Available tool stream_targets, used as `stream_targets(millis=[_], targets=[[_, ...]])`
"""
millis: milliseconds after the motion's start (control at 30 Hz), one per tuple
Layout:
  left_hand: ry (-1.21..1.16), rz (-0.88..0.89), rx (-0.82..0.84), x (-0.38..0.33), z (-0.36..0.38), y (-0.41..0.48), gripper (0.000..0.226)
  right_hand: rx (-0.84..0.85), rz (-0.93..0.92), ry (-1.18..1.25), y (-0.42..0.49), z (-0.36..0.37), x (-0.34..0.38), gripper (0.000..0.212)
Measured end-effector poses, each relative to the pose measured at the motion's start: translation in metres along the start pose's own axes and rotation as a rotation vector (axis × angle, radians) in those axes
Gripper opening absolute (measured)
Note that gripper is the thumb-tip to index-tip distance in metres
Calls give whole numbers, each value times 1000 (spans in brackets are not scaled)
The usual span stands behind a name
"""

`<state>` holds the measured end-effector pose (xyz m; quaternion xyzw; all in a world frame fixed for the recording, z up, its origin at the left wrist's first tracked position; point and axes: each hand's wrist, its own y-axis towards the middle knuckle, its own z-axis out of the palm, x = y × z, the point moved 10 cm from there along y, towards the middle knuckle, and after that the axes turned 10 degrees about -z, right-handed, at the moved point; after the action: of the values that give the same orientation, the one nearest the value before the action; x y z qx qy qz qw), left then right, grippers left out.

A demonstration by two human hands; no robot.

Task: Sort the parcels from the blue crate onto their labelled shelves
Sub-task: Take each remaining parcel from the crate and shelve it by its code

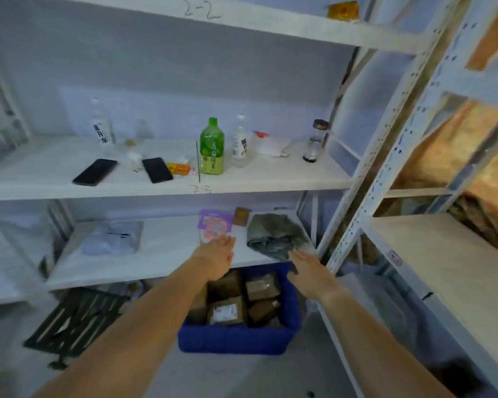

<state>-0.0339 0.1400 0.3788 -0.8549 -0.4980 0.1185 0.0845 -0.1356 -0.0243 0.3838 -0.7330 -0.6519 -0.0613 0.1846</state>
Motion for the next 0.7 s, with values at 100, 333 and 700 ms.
stream_targets(millis=[100, 333, 700], targets=[[-42, -47, 22, 38, 25, 23, 53, 20, 55, -28, 31, 15, -13, 59], [-142, -113, 196, 88, 109, 58, 49, 164, 119, 41, 87, 87, -23, 54], [-377, -374, 504, 75, 281, 102, 52, 497, 206, 189, 151, 248, -104, 45]])
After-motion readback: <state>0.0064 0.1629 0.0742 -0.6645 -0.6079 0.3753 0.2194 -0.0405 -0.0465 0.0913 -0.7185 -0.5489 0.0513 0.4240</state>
